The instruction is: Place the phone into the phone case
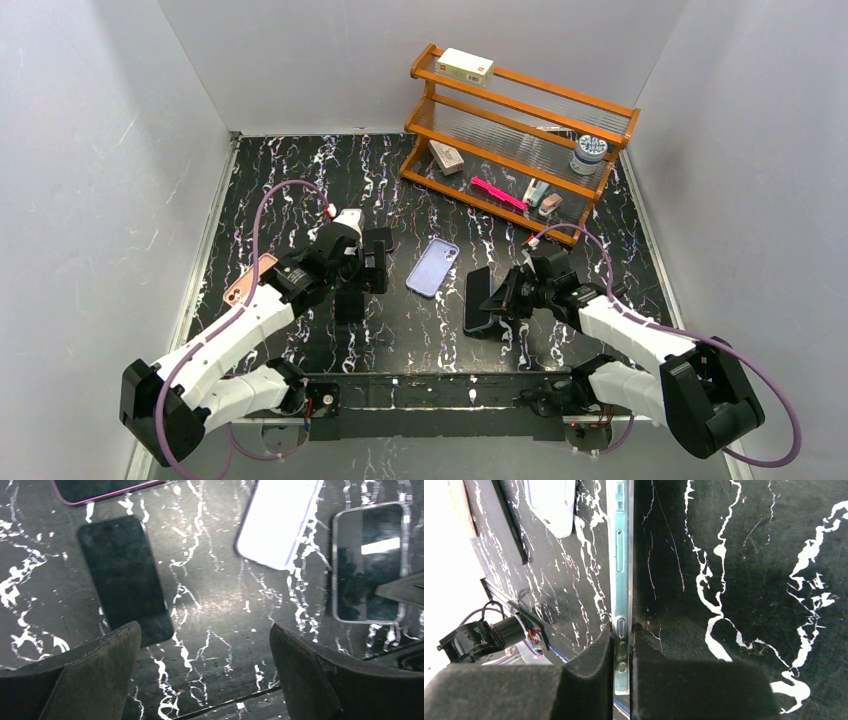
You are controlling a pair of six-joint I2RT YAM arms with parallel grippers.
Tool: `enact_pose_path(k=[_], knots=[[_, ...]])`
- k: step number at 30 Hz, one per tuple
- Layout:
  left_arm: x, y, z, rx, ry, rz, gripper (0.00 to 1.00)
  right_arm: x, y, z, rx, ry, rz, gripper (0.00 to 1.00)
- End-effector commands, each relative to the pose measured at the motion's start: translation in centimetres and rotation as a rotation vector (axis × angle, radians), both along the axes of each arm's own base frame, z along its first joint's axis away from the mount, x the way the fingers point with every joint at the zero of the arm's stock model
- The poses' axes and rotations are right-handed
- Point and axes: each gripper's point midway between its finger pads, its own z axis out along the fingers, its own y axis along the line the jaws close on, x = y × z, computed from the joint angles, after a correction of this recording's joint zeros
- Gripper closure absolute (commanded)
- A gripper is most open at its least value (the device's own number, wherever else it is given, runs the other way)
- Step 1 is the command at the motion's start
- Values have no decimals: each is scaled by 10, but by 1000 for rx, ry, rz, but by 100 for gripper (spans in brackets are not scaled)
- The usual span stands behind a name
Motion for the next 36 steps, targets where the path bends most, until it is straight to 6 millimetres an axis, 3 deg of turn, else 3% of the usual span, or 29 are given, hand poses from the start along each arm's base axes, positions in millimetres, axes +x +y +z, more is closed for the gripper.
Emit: enact_pose_path(k=[1, 5, 10, 20, 32, 36], knots=[[-1, 31, -20, 139, 34, 109, 2, 16, 1, 8, 35, -50, -56, 88], [-1, 43, -30, 198, 58, 161, 2, 13, -4, 2, 11, -33, -72, 82], [0, 51, -44, 235, 100, 217, 2, 11, -13, -2, -35, -13, -98, 63], [6, 60, -74, 277, 225, 273, 4, 15, -23, 22, -65, -74, -135, 41], [14, 64, -105, 298, 321, 289, 7, 15, -15, 46, 9, -130, -117, 23], [15, 66, -114, 312, 346, 288, 7, 15, -12, 54, 37, -149, -107, 12]])
